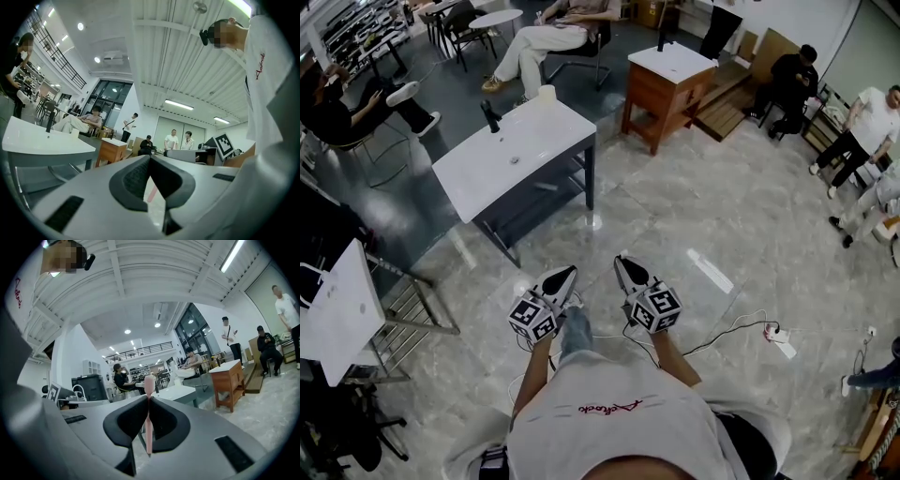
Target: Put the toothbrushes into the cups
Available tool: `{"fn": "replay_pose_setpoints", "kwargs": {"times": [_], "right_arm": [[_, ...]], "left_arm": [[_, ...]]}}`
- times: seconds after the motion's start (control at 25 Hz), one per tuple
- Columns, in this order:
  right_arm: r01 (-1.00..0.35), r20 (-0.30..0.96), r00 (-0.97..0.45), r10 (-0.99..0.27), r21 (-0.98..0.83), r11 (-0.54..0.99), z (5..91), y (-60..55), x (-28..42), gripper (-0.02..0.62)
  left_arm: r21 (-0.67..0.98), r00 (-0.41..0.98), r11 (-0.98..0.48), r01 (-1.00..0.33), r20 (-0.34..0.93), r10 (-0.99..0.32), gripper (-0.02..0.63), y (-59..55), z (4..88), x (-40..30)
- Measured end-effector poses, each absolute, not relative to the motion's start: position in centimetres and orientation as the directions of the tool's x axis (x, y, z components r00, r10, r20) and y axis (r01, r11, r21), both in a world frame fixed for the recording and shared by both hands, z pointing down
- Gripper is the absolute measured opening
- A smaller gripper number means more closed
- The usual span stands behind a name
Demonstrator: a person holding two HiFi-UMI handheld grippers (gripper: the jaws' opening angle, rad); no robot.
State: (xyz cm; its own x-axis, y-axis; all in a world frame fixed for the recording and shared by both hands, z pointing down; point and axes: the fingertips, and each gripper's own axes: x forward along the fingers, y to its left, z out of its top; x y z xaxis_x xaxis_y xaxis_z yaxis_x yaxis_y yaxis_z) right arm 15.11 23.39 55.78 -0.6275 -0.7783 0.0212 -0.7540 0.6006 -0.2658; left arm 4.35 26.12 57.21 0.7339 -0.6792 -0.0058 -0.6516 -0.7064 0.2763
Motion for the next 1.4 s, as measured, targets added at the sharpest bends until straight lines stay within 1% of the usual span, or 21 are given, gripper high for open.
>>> {"fn": "replay_pose_setpoints", "kwargs": {"times": [0.28, 0.96, 1.4], "right_arm": [[-0.745, 0.049, -0.644, -0.763, -0.267, 0.612, 55.8, 18.5, 13.2, 0.006], [-0.757, 0.079, -0.636, -0.768, -0.26, 0.6, 54.5, 3.1, 7.5, 0.006], [-0.769, 0.082, -0.624, -0.777, -0.236, 0.594, 53.7, -5.4, 3.8, 0.006]], "left_arm": [[0.294, 0.728, -0.697, -0.654, -0.005, -0.686, 0.014, 21.6, 56.9, 2.9], [0.322, 0.739, -0.701, -0.637, -0.006, -0.674, 0.014, 6.2, 55.8, -2.5], [0.322, 0.753, -0.719, -0.616, -0.027, -0.657, 0.014, -2.6, 55.3, -5.8]]}}
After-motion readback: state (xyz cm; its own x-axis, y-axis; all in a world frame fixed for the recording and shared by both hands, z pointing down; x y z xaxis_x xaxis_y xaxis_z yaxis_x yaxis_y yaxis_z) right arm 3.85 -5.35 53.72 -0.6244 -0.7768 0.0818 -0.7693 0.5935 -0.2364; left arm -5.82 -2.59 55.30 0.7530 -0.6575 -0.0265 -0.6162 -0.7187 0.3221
